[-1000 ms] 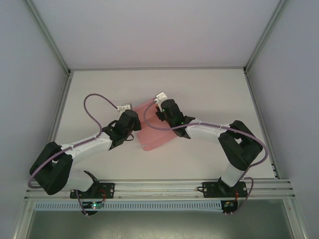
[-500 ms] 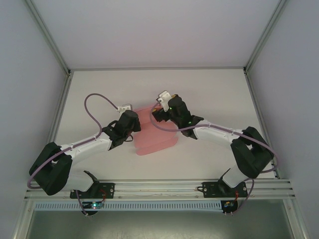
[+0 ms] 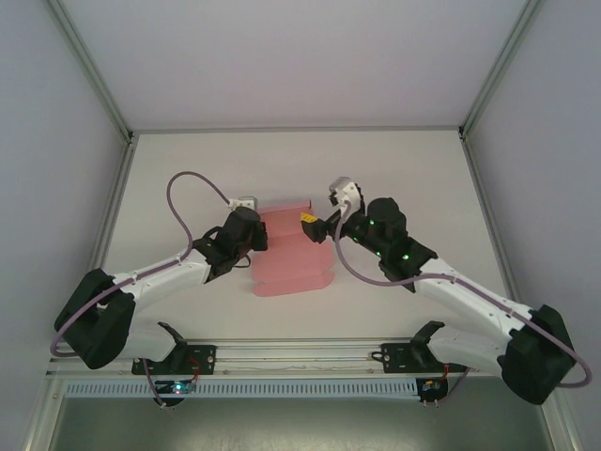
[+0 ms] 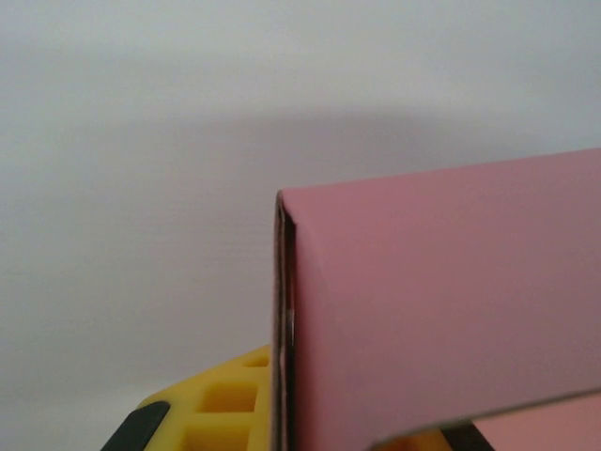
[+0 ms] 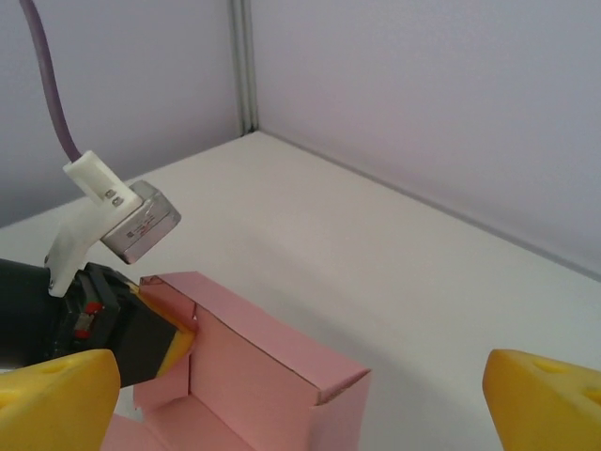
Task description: Assemble paper box
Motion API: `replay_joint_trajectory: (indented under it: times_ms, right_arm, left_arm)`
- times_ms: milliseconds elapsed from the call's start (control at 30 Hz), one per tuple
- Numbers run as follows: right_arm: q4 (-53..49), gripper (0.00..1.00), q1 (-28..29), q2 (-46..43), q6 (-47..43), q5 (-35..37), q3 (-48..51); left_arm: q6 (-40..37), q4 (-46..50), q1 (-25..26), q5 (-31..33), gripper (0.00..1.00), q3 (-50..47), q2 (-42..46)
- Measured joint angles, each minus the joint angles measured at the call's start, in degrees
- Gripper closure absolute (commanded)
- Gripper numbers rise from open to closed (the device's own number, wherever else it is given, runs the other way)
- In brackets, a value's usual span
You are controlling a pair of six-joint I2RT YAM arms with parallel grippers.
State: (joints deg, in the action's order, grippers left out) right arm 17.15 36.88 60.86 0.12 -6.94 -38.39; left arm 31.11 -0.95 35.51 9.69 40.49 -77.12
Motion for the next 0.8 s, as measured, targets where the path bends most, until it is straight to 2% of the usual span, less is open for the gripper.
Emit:
replay_joint_trajectory:
  times_ms: [200, 433, 733, 800]
  right_arm:
    - [-2.7, 0.02, -3.5, -6.4, 2.7, 1.6, 4.0]
    - [-6.7, 0.02, -6.7, -12.2, 5.2, 4.1, 5.7]
    - [-11.6, 0.02, -8.8, -17.2, 6.9, 6.7, 7.6]
    - [-12.7, 0.02, -9.4, -17.9, 7.3, 7.0, 7.6]
  left_arm:
    - [-4.2, -1.9, 0.0, -5.2, 1.0, -0.1, 1.3]
    - [-13.3, -1.7, -0.3, -13.0, 0.97, 0.0, 1.3]
    - [-30.8, 9.2, -0.4, -17.8, 0.96, 11.0, -5.0]
    - [-35.9, 12.7, -0.4, -20.8, 0.97, 13.4, -6.7]
